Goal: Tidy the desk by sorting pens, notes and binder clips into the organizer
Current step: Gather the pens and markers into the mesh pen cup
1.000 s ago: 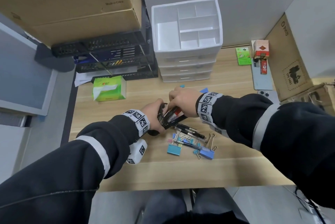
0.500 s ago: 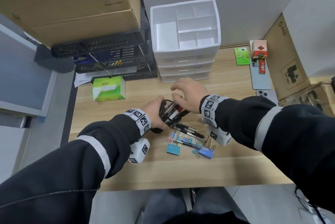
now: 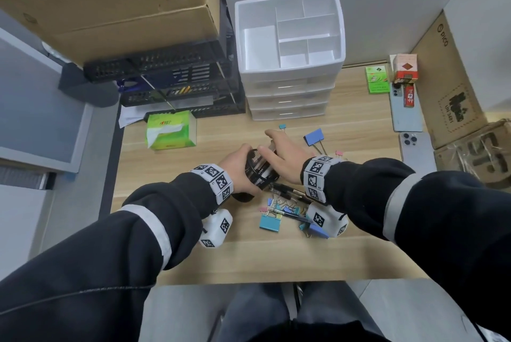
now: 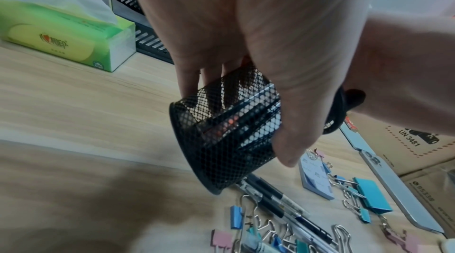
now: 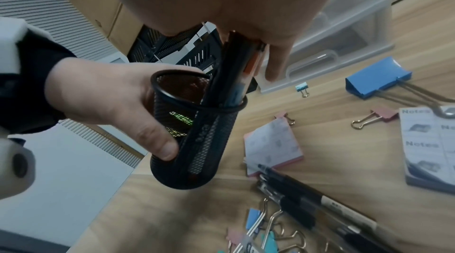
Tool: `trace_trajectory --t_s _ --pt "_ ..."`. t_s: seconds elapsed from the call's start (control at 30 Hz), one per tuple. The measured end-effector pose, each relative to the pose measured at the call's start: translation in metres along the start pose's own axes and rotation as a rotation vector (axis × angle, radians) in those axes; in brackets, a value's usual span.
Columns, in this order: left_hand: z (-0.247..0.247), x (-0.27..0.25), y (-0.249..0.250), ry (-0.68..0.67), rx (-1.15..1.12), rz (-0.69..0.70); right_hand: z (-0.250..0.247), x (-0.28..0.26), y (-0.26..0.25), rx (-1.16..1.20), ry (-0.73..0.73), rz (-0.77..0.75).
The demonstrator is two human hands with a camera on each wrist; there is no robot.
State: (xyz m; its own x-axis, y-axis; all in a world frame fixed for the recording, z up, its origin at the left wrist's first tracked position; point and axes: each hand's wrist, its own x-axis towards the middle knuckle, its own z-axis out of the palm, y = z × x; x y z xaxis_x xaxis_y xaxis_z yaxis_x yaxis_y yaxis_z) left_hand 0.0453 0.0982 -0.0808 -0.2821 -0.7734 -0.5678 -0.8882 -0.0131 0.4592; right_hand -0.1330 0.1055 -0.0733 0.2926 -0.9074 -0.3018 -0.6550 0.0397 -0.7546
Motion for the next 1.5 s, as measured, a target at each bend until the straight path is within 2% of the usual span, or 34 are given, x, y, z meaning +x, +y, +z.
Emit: trace_trajectory --t_s 0.13,0.23,0.47,0.67,0.9,1.5 --pt "0.000 -0.003 -0.010 -0.004 0.002 -0.029 -0.004 0.004 0.017 0.038 0.138 0.056" --pt "-0.002 -0.006 -0.018 -0.013 0.010 -0.055 -0.006 0.009 0.040 -0.088 0.161 0.137" --pt "0.002 -0.010 -0.038 -0.022 0.007 -0.082 0.018 0.002 0.061 -0.569 -0.343 0.122" --pt "0.013 -0.012 -0.054 -0.040 0.006 -0.095 0.053 -0.004 0.068 -0.781 -0.469 0.155" --pt "0.018 -0.013 -0.067 -0.058 0.020 -0.106 0.063 -0.003 0.070 -0.736 -0.411 0.171" --pt "0.013 -0.009 -0.073 -0.064 0.014 -0.100 0.051 0.018 0.076 -0.601 -0.476 0.174"
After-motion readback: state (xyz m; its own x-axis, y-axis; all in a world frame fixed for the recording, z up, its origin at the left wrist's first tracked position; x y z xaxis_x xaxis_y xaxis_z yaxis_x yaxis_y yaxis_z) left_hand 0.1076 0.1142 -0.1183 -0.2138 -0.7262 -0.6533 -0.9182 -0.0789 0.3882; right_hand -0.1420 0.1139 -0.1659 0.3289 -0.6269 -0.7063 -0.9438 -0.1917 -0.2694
